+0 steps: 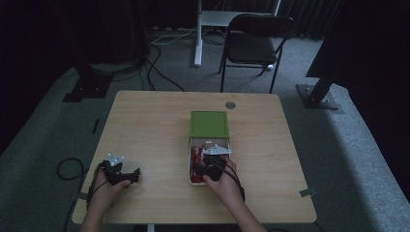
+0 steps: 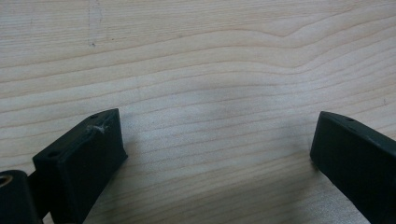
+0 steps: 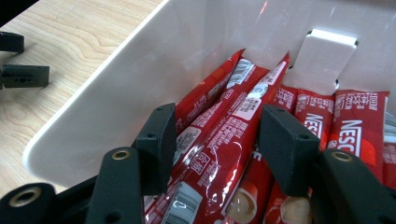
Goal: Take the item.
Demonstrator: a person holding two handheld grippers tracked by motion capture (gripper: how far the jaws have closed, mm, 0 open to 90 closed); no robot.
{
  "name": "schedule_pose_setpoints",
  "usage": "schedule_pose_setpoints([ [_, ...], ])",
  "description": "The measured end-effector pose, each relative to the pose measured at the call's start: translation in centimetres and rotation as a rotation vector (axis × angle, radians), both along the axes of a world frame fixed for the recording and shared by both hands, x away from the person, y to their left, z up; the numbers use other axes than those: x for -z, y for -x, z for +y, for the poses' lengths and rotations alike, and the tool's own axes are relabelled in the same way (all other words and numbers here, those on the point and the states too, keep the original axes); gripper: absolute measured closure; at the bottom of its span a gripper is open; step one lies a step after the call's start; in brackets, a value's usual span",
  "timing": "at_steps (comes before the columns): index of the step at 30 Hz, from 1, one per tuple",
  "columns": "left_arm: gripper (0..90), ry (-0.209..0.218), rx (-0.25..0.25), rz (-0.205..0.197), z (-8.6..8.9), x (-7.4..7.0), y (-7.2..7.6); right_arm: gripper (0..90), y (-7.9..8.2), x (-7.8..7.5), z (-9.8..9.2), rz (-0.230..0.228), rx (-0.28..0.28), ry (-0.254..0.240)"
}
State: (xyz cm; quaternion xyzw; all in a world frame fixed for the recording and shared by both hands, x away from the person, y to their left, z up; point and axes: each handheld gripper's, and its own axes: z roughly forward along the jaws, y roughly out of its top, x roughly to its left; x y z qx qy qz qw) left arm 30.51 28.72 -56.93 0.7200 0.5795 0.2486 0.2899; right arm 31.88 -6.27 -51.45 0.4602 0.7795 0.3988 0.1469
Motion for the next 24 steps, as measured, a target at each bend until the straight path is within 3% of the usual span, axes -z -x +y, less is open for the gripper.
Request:
schedule_pose_setpoints([
  [4, 3.6, 0.0, 0.0, 0.0, 0.0, 0.0, 0.0, 55.2, -0.1, 0.0, -0.1, 0.006, 0.01, -0.007],
  [6, 3.6, 0.0, 0.0, 0.0, 0.0, 0.0, 0.0, 65.0, -0.1, -0.1, -0.3, 0.0, 0.018, -0.005],
  [9, 3.6, 0.0, 0.0, 0.0, 0.0, 0.0, 0.0, 73.6, -0.1, -0.2, -0.2, -0.018, 0.007, 0.044],
  [11, 3.6, 0.0, 0.0, 0.0, 0.0, 0.0, 0.0, 75.3, -0.2, -0.2, -0.2, -0.015, 0.004, 0.05],
  [16, 3.6, 0.0, 0.0, 0.001, 0.0, 0.0, 0.0, 77.6, -0.3, -0.4, -0.6, -0.007, -0.001, 0.026],
  [24, 3.6, 0.0, 0.0, 0.001, 0.0, 0.0, 0.0, 79.8, 0.1, -1.0, -1.3, -0.008, -0.012, -0.069],
])
